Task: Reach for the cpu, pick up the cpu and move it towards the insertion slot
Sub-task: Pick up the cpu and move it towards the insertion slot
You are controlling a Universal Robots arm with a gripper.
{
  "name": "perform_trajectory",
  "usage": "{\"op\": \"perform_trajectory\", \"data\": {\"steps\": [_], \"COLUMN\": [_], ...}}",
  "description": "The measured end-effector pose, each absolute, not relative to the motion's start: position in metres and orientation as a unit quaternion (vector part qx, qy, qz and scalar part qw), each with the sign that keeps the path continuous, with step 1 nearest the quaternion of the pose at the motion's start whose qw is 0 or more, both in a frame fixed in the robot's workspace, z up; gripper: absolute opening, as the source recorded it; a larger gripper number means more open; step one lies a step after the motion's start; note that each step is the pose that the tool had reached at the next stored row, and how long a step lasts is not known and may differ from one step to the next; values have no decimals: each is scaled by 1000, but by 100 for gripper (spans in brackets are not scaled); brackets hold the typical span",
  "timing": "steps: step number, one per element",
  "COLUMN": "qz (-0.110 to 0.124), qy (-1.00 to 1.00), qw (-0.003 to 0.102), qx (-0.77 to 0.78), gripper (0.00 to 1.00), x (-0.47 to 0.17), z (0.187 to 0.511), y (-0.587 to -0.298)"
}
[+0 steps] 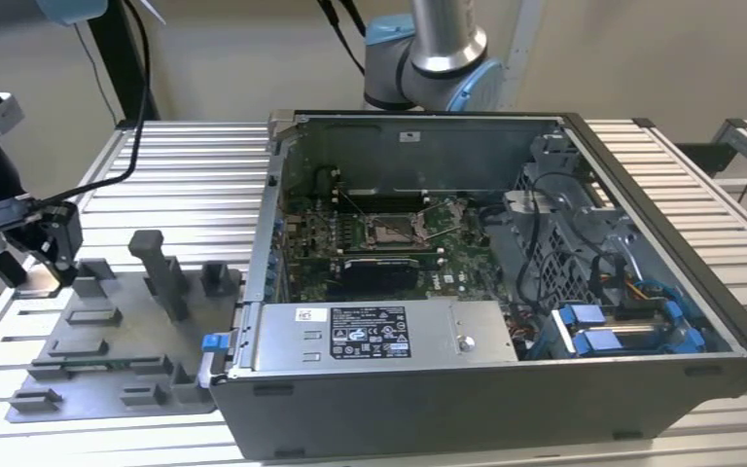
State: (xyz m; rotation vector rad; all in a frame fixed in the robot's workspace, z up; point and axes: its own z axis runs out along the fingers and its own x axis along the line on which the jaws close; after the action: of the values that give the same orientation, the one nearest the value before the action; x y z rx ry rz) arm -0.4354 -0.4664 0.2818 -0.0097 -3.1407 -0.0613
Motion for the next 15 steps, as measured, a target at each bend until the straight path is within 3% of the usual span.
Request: {"op": "perform_trajectory", "data": {"steps": [15], "qz": [-20], "qy": [-1000], "qw": [0], "qx": [-3], "gripper": [0], "x": [-435], "z": [290], "y": [-466]}}
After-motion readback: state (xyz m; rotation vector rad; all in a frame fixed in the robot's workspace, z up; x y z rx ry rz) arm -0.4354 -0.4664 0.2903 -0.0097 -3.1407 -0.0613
